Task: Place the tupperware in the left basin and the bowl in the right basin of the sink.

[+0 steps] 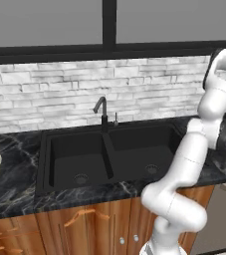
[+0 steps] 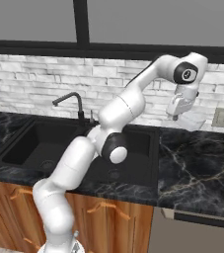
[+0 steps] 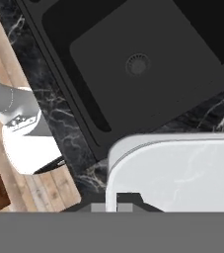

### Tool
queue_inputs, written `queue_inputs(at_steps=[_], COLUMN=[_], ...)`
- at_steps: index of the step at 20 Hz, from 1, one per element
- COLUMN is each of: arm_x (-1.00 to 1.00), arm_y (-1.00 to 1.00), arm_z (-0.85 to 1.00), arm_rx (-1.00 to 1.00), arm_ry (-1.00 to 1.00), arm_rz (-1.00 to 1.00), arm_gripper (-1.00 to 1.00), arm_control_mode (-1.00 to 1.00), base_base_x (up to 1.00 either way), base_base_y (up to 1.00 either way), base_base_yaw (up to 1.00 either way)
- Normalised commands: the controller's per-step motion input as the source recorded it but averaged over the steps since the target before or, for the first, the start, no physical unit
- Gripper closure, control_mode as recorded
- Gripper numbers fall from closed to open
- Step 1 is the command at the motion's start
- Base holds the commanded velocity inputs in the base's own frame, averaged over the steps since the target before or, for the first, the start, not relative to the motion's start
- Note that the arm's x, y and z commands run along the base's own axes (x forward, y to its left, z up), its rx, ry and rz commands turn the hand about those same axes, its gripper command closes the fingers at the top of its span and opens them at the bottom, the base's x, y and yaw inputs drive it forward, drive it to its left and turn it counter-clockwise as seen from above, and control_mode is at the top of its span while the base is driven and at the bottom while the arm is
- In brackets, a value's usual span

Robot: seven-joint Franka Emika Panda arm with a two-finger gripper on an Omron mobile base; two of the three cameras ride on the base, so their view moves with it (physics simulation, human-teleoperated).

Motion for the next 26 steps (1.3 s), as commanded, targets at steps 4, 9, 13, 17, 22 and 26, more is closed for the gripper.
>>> queue_inputs(at_steps=[4, 9, 13, 17, 22, 26], arm_x=[-0.37, -0.23, -0.76, -0.84, -0.77, -0.70], arm_y=[0.43, 0.41, 0.49, 0.65, 0.77, 0.79], arm_z=[-0.12, -0.08, -0.21, -0.05, 0.00, 0.00], arm_rx=[-0.09, -0.09, -0.11, -0.14, -0.14, -0.14], arm_ry=[0.04, 0.00, 0.00, 0.00, -0.02, -0.06], arm_rz=[0.12, 0.06, 0.09, 0.13, 0.16, 0.16], arm_gripper=[1.00, 1.00, 1.00, 1.00, 1.00, 1.00], arm_control_mode=[-1.00, -1.00, -1.00, -1.00, -1.00, -1.00], base_base_x=[0.00, 0.00, 0.00, 0.00, 0.00, 0.00], base_base_y=[0.00, 0.00, 0.00, 0.00, 0.00, 0.00], base_base_yaw=[0.00, 0.00, 0.00, 0.00, 0.00, 0.00])
